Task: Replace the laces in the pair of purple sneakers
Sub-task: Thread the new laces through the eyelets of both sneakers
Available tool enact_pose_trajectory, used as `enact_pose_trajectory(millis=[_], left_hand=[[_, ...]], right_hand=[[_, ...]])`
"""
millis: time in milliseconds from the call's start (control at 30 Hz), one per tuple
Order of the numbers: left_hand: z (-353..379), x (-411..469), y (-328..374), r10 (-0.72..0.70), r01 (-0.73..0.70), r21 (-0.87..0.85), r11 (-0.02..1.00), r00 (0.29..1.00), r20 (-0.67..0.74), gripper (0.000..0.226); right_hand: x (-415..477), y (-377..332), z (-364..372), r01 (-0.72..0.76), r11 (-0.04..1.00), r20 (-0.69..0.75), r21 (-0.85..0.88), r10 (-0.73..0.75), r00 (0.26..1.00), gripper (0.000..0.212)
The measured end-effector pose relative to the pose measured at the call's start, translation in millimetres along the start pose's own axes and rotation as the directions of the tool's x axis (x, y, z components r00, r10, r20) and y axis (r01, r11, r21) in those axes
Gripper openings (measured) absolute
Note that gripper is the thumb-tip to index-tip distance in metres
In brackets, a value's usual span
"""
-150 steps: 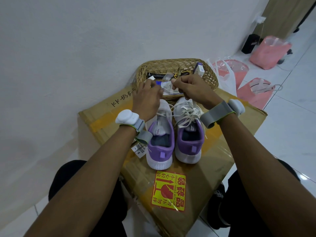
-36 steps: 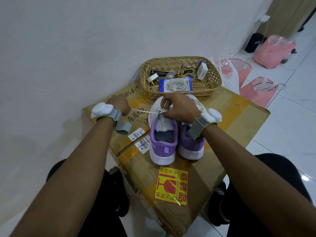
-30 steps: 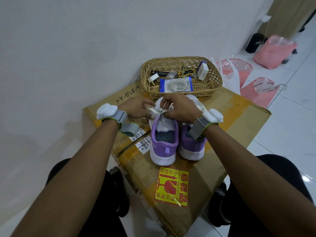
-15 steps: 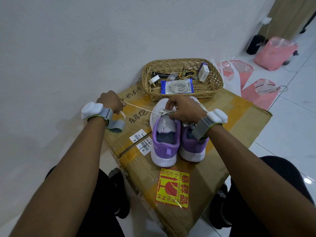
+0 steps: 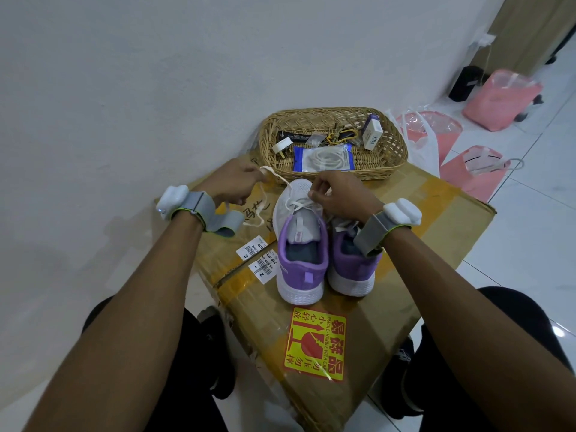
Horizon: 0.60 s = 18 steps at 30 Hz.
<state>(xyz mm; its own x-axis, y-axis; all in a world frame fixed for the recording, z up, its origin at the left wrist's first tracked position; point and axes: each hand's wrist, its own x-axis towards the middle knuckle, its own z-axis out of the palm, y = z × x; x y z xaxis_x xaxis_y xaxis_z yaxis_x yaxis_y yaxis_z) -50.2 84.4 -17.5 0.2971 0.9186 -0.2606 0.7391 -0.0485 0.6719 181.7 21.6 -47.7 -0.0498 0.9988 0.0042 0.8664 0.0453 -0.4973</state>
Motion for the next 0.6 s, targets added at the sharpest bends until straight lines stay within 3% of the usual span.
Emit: enact_pose_trajectory(millis=[100, 167, 200, 267, 367, 600], left_hand=[[-6.6, 6.0, -11.5, -0.027, 0.053, 0.220, 0.974, 0.992, -0.120, 0.050], [-7.4, 9.1, -19.5, -0.037, 0.076, 0.221, 0.972, 0.984, -0.176, 0.045], [-6.4, 9.7, -18.5, -0.034, 0.071, 0.188, 0.980, 0.980, -0.195, 0.038], [0.5, 7.7, -5.9, -0.038, 0.029, -0.063, 0.998, 0.987, -0.159, 0.021], [16.3, -0.5, 16.0, -0.061, 0.040, -0.372, 0.927, 0.997, -0.045, 0.021], [37.1, 1.0, 25.5, -0.010, 0.089, -0.579, 0.811, 0.990, 0.139, 0.022]], right_hand=[[-0.8, 0.5, -3.0, 0.019, 0.999, -0.043, 0.047, -0.017, 0.999, 0.013], [-0.6, -0.1, -2.9, 0.027, 0.997, -0.058, 0.076, -0.023, 0.998, 0.010], [-0.2, -1.7, -2.1, 0.029, 0.995, -0.071, 0.100, -0.022, 0.997, 0.010], [0.4, -6.2, 0.0, 0.047, 0.984, -0.102, 0.171, -0.030, 0.994, 0.013], [-0.3, -15.7, 3.0, 0.133, 0.934, -0.107, 0.333, -0.103, 0.989, 0.018], [-2.4, -20.1, 4.9, 0.182, 0.909, -0.153, 0.375, -0.133, 0.979, 0.019]])
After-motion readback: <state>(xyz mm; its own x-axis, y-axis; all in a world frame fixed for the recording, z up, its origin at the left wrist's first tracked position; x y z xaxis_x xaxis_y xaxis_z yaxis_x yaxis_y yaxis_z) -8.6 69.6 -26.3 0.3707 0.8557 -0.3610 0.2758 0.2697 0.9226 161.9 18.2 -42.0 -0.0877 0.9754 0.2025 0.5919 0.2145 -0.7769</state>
